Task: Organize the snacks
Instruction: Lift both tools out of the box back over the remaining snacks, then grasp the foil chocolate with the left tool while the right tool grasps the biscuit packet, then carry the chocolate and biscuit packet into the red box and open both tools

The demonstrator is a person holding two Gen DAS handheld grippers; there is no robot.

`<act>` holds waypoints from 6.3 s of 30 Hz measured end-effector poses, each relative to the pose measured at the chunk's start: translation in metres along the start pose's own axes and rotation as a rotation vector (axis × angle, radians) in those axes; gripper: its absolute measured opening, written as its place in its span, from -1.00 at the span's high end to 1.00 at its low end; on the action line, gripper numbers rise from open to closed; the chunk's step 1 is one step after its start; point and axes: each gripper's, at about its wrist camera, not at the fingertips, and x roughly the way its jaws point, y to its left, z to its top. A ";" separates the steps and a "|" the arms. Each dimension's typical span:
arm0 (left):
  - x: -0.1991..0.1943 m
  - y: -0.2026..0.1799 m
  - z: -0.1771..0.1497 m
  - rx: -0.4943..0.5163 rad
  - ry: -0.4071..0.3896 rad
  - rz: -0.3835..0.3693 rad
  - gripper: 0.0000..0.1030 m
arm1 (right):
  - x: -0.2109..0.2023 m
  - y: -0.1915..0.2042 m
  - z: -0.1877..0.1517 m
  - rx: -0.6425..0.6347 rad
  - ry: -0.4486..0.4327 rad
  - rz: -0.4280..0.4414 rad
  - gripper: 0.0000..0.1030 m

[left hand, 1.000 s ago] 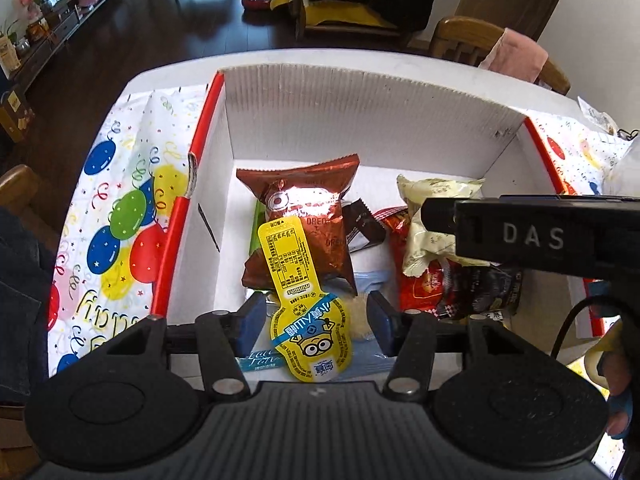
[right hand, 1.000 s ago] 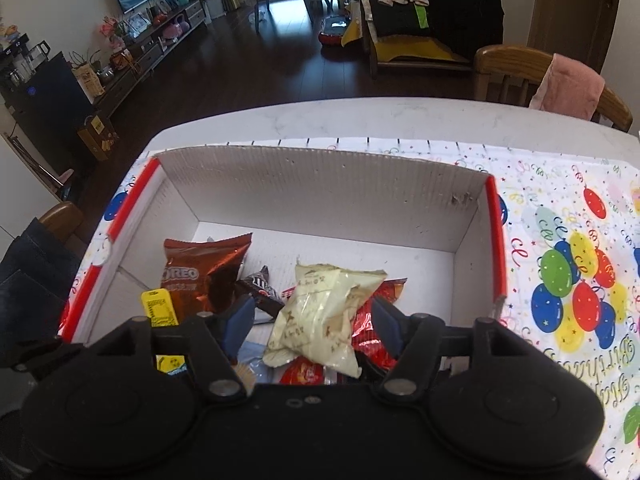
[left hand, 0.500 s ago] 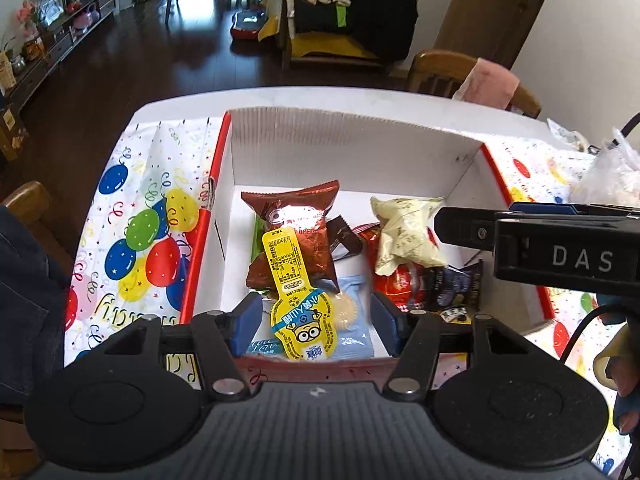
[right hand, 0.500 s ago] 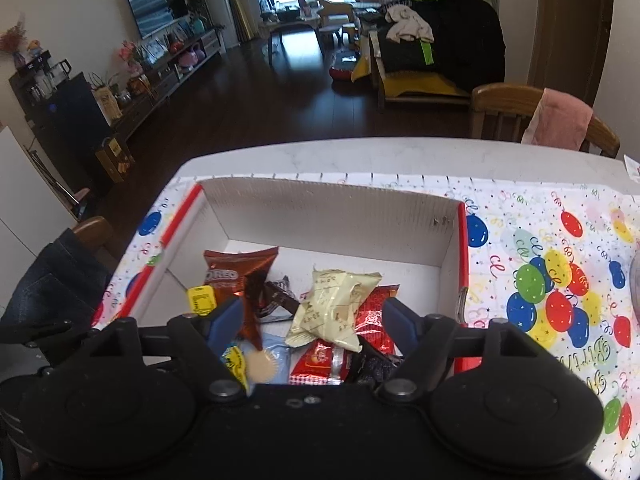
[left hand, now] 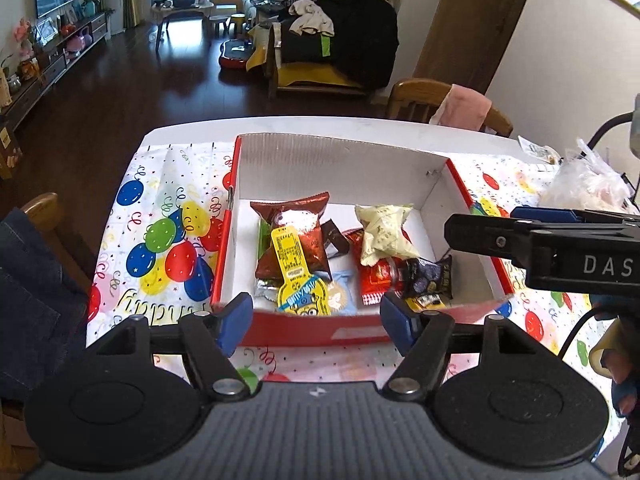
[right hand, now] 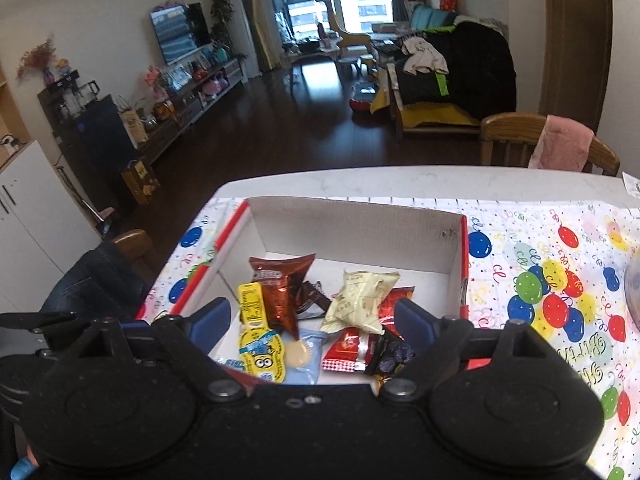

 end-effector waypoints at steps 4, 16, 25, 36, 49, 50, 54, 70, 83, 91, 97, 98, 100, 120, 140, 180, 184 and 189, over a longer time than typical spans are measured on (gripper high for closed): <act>-0.010 0.001 -0.011 0.022 -0.010 0.001 -0.39 | -0.011 0.003 -0.011 -0.013 -0.012 0.013 -0.73; -0.016 0.006 -0.051 0.067 0.002 0.004 -0.52 | -0.027 0.008 -0.059 -0.025 -0.014 0.039 -0.98; -0.010 0.017 -0.084 0.044 0.040 0.019 -0.53 | -0.015 0.010 -0.098 -0.047 0.053 0.005 -0.99; 0.010 0.021 -0.123 0.082 0.120 0.021 -0.53 | 0.023 0.010 -0.139 -0.123 0.178 -0.055 -0.93; 0.029 0.017 -0.146 0.136 0.167 -0.019 -0.53 | 0.065 0.020 -0.150 -0.182 0.291 -0.052 -0.58; 0.029 0.016 -0.147 0.141 0.164 -0.021 -0.52 | 0.067 0.020 -0.151 -0.180 0.298 -0.052 -0.54; 0.033 0.013 -0.149 0.157 0.157 -0.019 -0.53 | 0.073 0.021 -0.152 -0.178 0.314 -0.046 -0.42; 0.055 0.009 -0.146 0.187 0.192 -0.017 -0.34 | 0.072 0.025 -0.153 -0.223 0.297 -0.070 0.03; 0.060 0.010 -0.141 0.136 0.201 -0.026 0.33 | 0.058 0.024 -0.154 -0.186 0.273 -0.047 0.04; 0.058 0.008 -0.143 0.133 0.200 -0.007 0.40 | 0.050 0.023 -0.156 -0.179 0.260 -0.045 0.06; 0.053 0.010 -0.143 0.111 0.191 -0.006 0.40 | 0.042 0.022 -0.157 -0.163 0.248 -0.048 0.07; 0.051 0.011 -0.143 0.105 0.191 -0.005 0.40 | 0.040 0.022 -0.158 -0.160 0.249 -0.050 0.07; 0.049 0.012 -0.143 0.099 0.188 -0.005 0.40 | 0.037 0.021 -0.158 -0.153 0.247 -0.047 0.07; 0.003 0.007 -0.109 0.068 0.083 -0.018 0.40 | -0.011 0.014 -0.129 -0.103 0.145 -0.028 0.07; -0.008 -0.011 -0.024 0.118 -0.076 -0.011 0.40 | -0.013 -0.006 -0.054 -0.111 0.012 -0.088 0.07; 0.118 -0.015 0.023 0.184 0.081 0.123 0.39 | 0.108 -0.038 -0.022 -0.137 0.194 -0.195 0.07; 0.121 -0.016 0.019 0.186 0.101 0.119 0.39 | 0.108 -0.039 -0.026 -0.136 0.204 -0.196 0.07; 0.124 -0.016 0.012 0.190 0.117 0.128 0.39 | 0.105 -0.037 -0.030 -0.133 0.207 -0.189 0.04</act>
